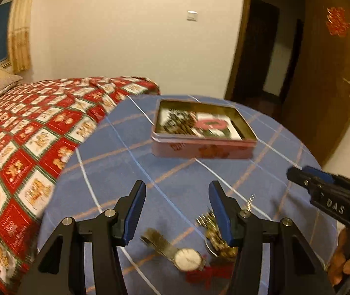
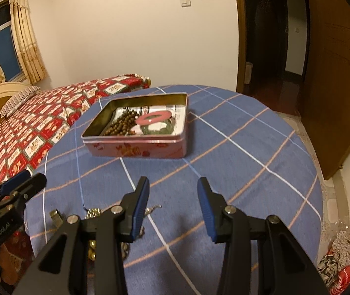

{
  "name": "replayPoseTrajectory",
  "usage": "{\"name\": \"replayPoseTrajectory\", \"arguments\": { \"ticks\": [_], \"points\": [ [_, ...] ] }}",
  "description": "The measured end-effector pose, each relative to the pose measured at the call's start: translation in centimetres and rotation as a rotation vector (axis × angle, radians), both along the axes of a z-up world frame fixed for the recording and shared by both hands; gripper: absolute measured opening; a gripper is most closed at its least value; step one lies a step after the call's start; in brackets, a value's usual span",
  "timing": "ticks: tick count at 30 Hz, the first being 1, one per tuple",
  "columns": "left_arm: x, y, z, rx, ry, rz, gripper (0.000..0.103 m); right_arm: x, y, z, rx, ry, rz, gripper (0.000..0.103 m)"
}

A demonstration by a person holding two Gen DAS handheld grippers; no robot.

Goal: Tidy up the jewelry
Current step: 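Withdraw both grippers from the tin back toward the remaining jewelry, then grasp the pearl necklace with the left gripper while the right gripper grasps the gold bead necklace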

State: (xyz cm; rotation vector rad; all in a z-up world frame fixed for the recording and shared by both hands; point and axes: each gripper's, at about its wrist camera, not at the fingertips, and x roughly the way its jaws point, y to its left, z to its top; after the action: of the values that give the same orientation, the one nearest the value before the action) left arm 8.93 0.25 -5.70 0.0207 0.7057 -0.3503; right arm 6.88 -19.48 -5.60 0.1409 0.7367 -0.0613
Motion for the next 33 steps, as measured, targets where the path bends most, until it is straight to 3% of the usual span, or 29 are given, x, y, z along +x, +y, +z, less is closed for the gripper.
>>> {"name": "replayPoseTrajectory", "arguments": {
  "ticks": [7,8,10,16,19,21,22,23,24,27,31,33],
  "points": [
    [-1.1,-3.5,-0.5,0.002,0.006,-0.169,0.053,-1.1,-0.7,-1.0,0.009,0.028,-0.012,0.045],
    [-1.0,-4.2,-0.6,0.007,0.010,-0.198,0.046,-1.2,-0.8,-1.0,0.009,0.029,-0.016,0.045],
    [-0.7,-5.2,-1.2,0.032,0.038,-0.232,0.040,-1.4,-1.4,-1.2,0.016,0.035,-0.029,0.045],
    [-0.2,-7.3,-3.1,0.077,0.103,-0.310,0.040,-1.6,-3.2,-1.5,0.054,0.043,-0.076,0.045],
    [-0.3,-8.2,-3.8,0.151,0.102,-0.325,0.039,-1.6,-3.9,-1.5,0.068,0.043,-0.092,0.045],
    [-0.1,-8.3,-3.9,0.172,0.109,-0.321,0.030,-1.6,-4.2,-1.4,0.078,0.042,-0.097,0.045],
    [0.2,-8.2,-4.0,0.172,0.118,-0.317,0.018,-1.6,-4.3,-1.4,0.083,0.041,-0.099,0.045],
    [0.5,-8.1,-4.0,0.156,0.141,-0.322,0.011,-1.6,-4.4,-1.4,0.085,0.040,-0.101,0.045],
    [0.7,-8.0,-4.0,0.144,0.157,-0.328,0.011,-1.6,-4.4,-1.4,0.087,0.038,-0.102,0.045],
    [0.5,-8.3,-3.8,0.158,0.137,-0.350,0.005,-1.6,-4.5,-1.4,0.090,0.035,-0.105,0.045],
    [1.5,-6.6,-2.2,-0.010,0.143,-0.305,0.005,-1.6,-4.7,-1.4,0.099,0.037,-0.108,0.045],
    [1.7,-5.9,-1.1,-0.038,0.118,-0.287,0.005,-1.7,-4.8,-1.2,0.099,0.033,-0.108,0.045]
  ]
}}
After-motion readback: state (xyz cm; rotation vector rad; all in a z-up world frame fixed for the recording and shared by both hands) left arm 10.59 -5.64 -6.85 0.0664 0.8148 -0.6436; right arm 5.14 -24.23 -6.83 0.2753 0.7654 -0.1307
